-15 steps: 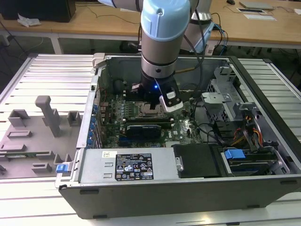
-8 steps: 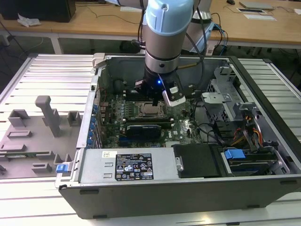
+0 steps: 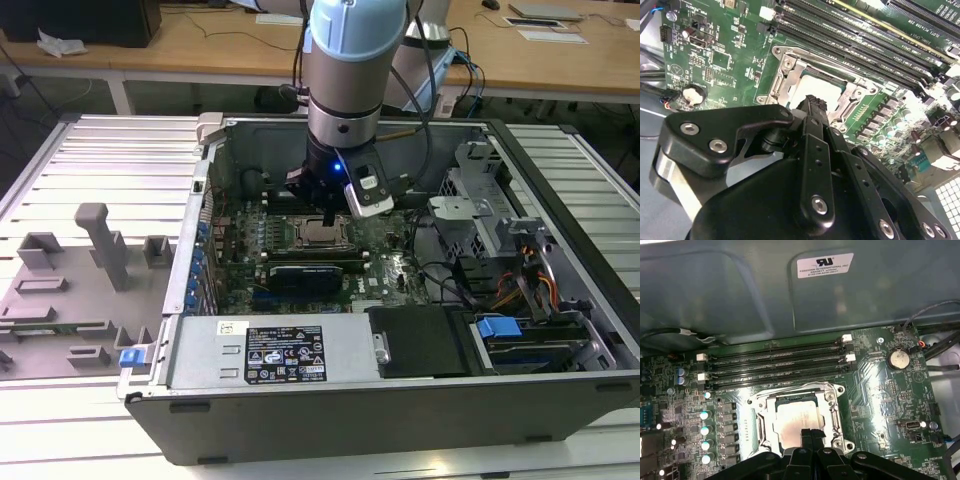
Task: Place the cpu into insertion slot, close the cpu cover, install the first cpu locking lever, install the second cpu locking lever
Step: 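Install the second cpu locking lever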
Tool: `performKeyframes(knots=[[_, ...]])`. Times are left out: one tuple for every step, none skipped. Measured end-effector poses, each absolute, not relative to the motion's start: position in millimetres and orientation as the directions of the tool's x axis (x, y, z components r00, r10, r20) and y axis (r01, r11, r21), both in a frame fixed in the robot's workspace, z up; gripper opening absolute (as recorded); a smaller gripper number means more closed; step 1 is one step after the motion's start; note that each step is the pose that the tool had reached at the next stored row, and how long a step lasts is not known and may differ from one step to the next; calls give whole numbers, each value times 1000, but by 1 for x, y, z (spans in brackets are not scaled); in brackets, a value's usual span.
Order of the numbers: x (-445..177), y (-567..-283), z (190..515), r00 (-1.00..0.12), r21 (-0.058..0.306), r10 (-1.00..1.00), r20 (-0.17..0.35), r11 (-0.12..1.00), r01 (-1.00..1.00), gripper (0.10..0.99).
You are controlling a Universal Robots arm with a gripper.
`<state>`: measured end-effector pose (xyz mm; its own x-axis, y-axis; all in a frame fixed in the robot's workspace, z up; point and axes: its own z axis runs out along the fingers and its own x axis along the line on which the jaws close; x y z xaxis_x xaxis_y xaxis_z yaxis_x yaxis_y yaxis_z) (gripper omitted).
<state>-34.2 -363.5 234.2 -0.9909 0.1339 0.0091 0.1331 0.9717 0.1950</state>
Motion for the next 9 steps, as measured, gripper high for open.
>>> performKeyframes(knots=[[-34,-363,234,-991,193,134,9,972,133,106],[-34,-363,234,-991,191,134,9,973,133,106],[-34,-363,234,-991,191,134,9,973,133,106],[-34,-363,234,-991,190,134,9,973,133,106],[-34,-363,234,-991,190,134,8,973,133,106],[-34,-363,234,-991,189,134,8,973,133,106],[-34,-363,234,-991,189,134,8,973,133,106],[-34,-363,234,-991,189,134,8,973,133,106],[-34,-363,234,-991,188,134,8,973,133,106]])
